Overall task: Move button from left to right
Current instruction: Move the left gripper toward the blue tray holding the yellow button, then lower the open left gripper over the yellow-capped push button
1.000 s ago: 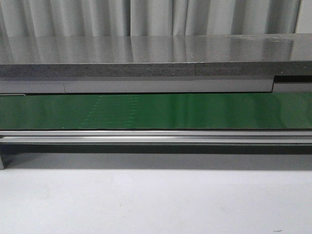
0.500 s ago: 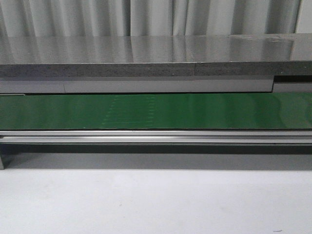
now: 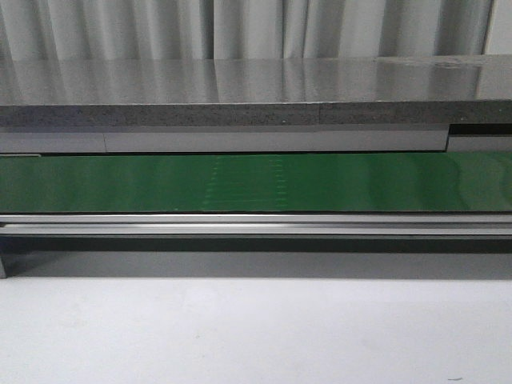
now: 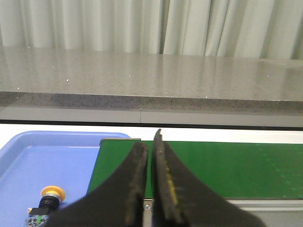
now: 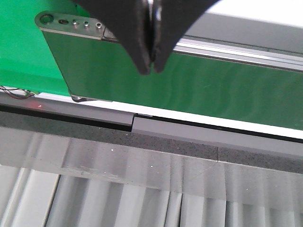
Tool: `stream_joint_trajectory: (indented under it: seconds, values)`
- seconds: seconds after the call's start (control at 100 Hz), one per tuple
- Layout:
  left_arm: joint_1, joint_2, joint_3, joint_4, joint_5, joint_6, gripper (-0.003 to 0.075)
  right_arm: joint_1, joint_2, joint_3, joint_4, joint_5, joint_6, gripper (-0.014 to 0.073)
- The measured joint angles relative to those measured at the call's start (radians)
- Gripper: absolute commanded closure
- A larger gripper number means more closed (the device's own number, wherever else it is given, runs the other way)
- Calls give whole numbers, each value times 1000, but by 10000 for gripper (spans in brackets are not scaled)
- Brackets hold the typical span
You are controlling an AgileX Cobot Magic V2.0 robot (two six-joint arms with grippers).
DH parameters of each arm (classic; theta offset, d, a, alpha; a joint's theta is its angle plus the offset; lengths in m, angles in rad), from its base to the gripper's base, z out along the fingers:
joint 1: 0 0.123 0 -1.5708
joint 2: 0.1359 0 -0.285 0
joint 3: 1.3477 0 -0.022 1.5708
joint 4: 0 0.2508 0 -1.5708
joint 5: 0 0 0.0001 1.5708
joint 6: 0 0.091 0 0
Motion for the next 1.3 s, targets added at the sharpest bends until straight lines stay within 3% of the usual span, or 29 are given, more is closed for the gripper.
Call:
stream_joint_trajectory:
  seconds: [0.28, 0.47, 0.98, 1.1, 1.25, 1.3]
  values:
    - [0, 234, -325, -4, 366, 0, 715, 0, 0, 0, 0, 0, 0, 662]
    - [0, 396, -474, -40, 538, 0, 715, 0, 0, 0, 0, 0, 0, 662]
    - [0, 520, -505, -123, 596, 0, 706, 0, 0, 0, 0, 0, 0, 662]
    - [0, 521, -507, -118, 608, 0, 577, 0, 0, 0, 0, 0, 0, 662]
    - [0, 521, -507, -112, 631, 0, 211, 0, 0, 0, 0, 0, 0, 662]
    - [0, 521, -507, -110, 637, 0, 128, 0, 0, 0, 0, 0, 0, 662]
